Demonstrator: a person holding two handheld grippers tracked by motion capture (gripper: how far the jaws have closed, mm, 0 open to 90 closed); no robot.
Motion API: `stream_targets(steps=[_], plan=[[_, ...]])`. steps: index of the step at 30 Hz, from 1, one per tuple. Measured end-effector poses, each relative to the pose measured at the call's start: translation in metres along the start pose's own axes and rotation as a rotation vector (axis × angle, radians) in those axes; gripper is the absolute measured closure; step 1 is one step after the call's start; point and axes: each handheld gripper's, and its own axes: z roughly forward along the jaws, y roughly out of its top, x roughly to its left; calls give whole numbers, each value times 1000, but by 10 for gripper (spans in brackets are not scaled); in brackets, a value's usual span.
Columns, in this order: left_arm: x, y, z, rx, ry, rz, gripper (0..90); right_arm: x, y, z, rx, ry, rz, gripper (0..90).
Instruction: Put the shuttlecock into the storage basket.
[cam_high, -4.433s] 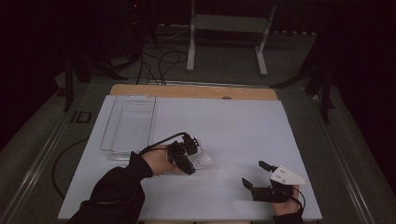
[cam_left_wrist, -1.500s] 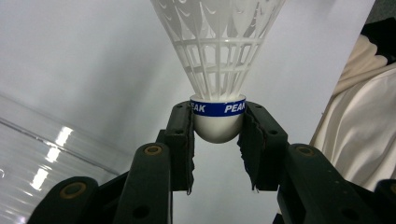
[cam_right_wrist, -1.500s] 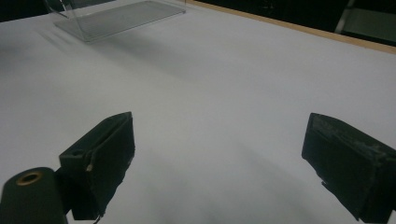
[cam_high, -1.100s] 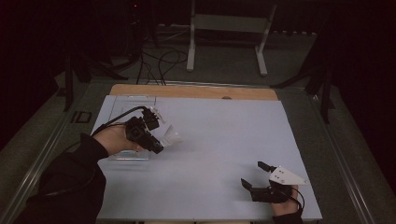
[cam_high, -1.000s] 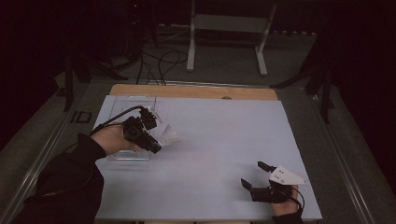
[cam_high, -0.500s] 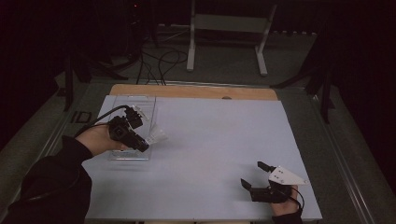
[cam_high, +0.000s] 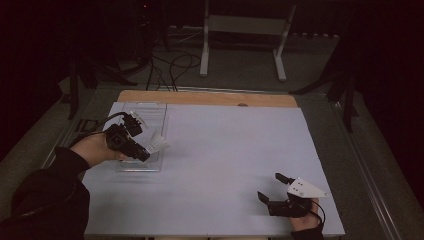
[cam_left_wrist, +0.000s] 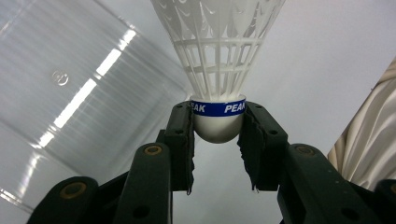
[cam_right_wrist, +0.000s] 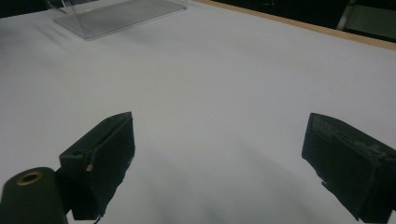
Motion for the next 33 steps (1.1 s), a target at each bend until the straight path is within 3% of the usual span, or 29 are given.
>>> stream_targets(steps=[16,33], plan=[[26,-26,-7,-3,25,-80,666,0,0,0,2,-3,0,96],[39,-42,-11,-2,57,-132,666,0,0,0,2,-5,0,96]])
